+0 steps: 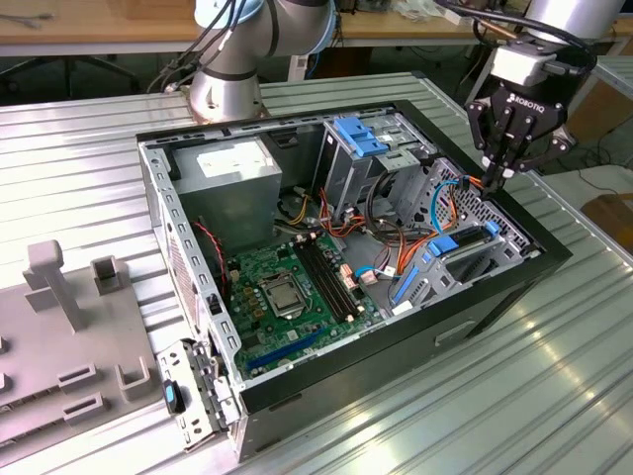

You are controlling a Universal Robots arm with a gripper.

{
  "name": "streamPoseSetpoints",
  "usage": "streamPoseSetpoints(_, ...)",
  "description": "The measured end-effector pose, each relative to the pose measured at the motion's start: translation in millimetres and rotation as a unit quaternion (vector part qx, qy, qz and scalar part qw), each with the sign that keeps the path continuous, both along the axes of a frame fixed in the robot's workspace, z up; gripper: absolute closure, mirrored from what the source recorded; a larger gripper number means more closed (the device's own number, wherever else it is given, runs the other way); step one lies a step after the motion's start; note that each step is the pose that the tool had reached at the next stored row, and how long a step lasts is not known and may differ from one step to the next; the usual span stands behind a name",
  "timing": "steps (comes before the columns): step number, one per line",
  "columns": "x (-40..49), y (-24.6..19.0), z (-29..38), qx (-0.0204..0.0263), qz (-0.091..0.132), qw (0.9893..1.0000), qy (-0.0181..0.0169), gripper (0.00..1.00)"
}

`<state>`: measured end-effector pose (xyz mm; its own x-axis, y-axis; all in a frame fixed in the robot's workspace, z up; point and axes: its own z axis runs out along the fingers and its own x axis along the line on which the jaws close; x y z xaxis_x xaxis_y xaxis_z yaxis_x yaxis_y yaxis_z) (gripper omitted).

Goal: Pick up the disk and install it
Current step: 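Insert the first disk wire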

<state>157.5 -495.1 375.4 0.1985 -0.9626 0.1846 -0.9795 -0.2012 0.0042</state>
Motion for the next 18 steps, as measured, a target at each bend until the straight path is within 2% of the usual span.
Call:
streamPoseSetpoints(2, -12.5, -2.8, 0.1, 0.0, 0.0, 1.0, 0.0, 0.84)
streamPoseSetpoints(3, -14.2, -3.1, 0.0, 0.0001, 0.0, 1.0, 0.0, 0.84)
streamPoseSetpoints(8, -14.5, -3.2, -1.1, 0.0, -0.027, 0.9996, 0.0, 0.84)
streamPoseSetpoints(10, -14.5, -3.7, -1.6, 0.0001, -0.043, 0.9991, 0.0, 0.84)
streamPoseSetpoints(15, -14.5, -13.6, -1.8, 0.0, -0.061, 0.9982, 0.0, 0.84)
streamPoseSetpoints(17, -14.5, -19.2, -1.8, 0.0001, -0.066, 0.9978, 0.0, 0.84)
streamPoseSetpoints(18, -15.7, -21.0, -1.8, 0.0013, -0.066, 0.9978, -0.0008, 0.84)
